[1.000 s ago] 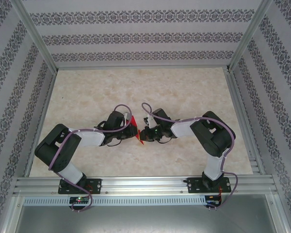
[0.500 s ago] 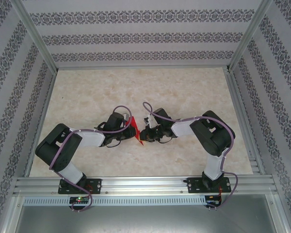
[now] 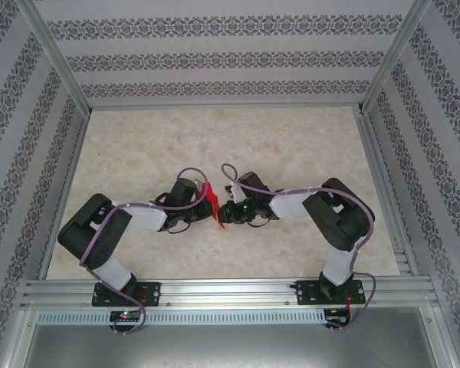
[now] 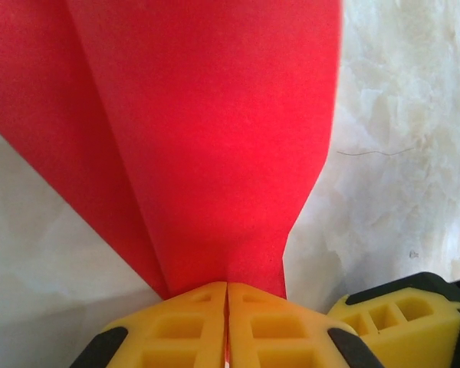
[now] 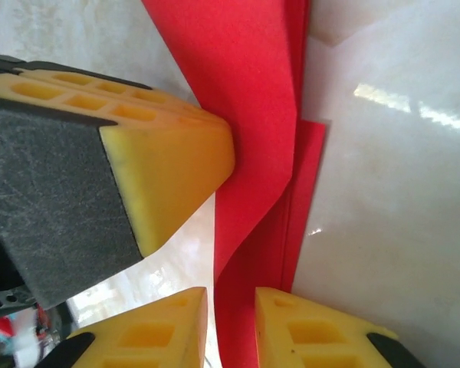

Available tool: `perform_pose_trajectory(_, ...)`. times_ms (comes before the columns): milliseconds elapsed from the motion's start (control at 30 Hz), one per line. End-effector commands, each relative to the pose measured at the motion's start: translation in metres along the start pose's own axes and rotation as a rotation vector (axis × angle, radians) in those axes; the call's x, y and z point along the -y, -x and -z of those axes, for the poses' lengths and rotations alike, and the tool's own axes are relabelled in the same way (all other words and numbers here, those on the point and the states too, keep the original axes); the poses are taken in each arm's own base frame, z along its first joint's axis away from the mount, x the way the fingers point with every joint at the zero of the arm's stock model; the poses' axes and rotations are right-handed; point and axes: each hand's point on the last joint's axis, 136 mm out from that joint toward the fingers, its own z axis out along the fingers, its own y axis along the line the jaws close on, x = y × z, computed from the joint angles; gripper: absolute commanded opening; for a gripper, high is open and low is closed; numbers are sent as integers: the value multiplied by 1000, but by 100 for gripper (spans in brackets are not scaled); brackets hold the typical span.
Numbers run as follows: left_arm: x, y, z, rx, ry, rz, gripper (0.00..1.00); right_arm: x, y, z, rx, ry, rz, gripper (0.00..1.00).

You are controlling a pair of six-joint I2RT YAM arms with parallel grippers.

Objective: Fold a paper plane with a square sheet of paper (pick it up from the middle)
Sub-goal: Fold the wing for the fifth time at the center of the table.

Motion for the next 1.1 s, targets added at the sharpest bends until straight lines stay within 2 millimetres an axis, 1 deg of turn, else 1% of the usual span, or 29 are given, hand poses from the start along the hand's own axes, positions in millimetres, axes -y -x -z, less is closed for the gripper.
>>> perform_pose_trajectory(0, -9, -3, -5, -8, 55, 31, 10, 11, 8, 3, 63, -113, 53, 24)
perform_pose_trajectory(200, -9, -2, -6, -2, 60, 54, 10, 11, 4, -4, 46, -130, 62, 27)
perform_pose_trajectory(300, -9, -1, -6, 4, 58, 68, 10, 11, 4, -5, 61, -154, 64, 29)
perform_pose_trajectory(367, -9, -1, -6, 7, 56, 76, 10, 14, 3, -5, 76, -187, 52, 30)
perform_pose_trajectory(433, -8, 0, -6, 10, 45, 82, 10, 17, 3, -5, 97, -206, 31, 30)
perform_pose_trajectory(567, -1, 1, -4, 13, 10, 77, 11, 22, 3, -7, 114, -219, -3, 24)
perform_pose_trajectory(767, 19, 9, 9, 42, -51, 35, 14, 23, 1, -8, 105, -190, -32, 14)
perform_pose_trajectory(900, 29, 13, 15, 52, -83, -3, 15, 23, 0, -9, 93, -130, -68, 9)
perform_pose_trajectory(1067, 31, 9, 16, 39, -104, -32, 15, 23, -2, -10, 77, -78, -110, 8)
